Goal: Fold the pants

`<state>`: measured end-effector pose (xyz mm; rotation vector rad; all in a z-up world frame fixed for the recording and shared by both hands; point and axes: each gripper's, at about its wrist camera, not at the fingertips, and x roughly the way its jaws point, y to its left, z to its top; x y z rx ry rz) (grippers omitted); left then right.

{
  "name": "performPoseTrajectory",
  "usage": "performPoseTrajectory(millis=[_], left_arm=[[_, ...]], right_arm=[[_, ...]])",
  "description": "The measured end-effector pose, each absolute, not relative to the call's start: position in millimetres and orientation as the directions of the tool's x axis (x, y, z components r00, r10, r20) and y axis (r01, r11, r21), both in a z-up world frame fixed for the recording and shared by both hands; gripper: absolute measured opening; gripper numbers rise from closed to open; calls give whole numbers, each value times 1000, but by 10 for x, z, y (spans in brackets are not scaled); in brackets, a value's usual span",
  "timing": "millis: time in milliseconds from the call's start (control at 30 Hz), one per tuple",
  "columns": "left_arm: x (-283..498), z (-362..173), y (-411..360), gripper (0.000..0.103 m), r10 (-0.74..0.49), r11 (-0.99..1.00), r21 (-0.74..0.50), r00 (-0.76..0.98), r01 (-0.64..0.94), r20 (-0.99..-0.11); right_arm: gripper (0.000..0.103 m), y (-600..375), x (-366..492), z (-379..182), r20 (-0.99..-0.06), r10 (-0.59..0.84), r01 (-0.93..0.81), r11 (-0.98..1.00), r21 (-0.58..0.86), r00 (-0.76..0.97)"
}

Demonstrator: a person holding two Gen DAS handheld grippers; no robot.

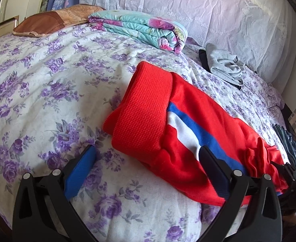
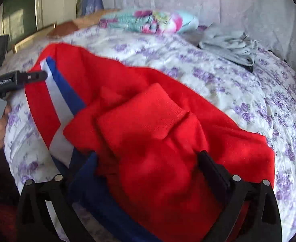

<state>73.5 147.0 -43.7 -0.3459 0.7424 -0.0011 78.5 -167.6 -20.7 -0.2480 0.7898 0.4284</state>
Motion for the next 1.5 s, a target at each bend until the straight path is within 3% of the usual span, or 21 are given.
performPoseTrajectory(millis=[167, 267, 333, 467, 567, 700, 767, 900, 967, 1133, 1233, 1367, 1500], left_arm=[[736, -391, 1498, 99, -195, 922, -374, 719, -96, -667], [799, -366, 1596, 99, -301, 863, -498, 704, -86, -643], [868, -391, 1621, 99, -343, 839, -537, 685, -83, -643], [925, -399, 1559, 99, -338, 839, -535, 677, -97, -654], [960, -393, 1475, 99, -318, 850, -516, 679, -105, -662], [890, -375, 1447, 95, -316, 826, -549, 701, -128, -639], [828, -354, 1493, 79, -326, 802, -580, 709, -143, -626], [768, -390, 1637, 58, -394, 731, -668, 710, -143, -584], [772, -439, 1686, 38, -380, 734, -660, 706, -164, -598], [776, -487, 1812, 29, -432, 671, -723, 707, -164, -561], [726, -310, 1693, 25, -382, 733, -665, 723, -143, -576], [620, 56, 1264, 25, -208, 895, -435, 771, -98, -602], [507, 343, 856, 24, -109, 968, -247, 824, -40, -557]], right_arm=[[100, -2106, 477, 209, -502, 266, -386, 910, -150, 823], [100, -2397, 596, 155, -511, 152, -287, 937, -197, 846], [100, -2728, 667, 84, -533, 147, -227, 970, -88, 833], [100, -3278, 823, -150, -590, 287, -161, 953, 257, 755], [100, -3525, 1015, -405, -635, 346, -63, 903, 424, 691], [100, -3656, 930, -452, -558, 414, -76, 845, 530, 719], [100, -3654, 900, -460, -550, 424, -77, 836, 544, 720], [100, -3702, 952, -473, -545, 431, -79, 830, 552, 720], [100, -3694, 941, -475, -543, 432, -79, 829, 554, 720], [100, -3693, 930, -466, -543, 431, -78, 829, 554, 720], [100, -3698, 939, -451, -541, 433, -80, 827, 556, 721], [100, -3690, 867, -397, -505, 436, -106, 825, 556, 745], [100, -3484, 784, -321, -506, 454, -184, 849, 496, 733]])
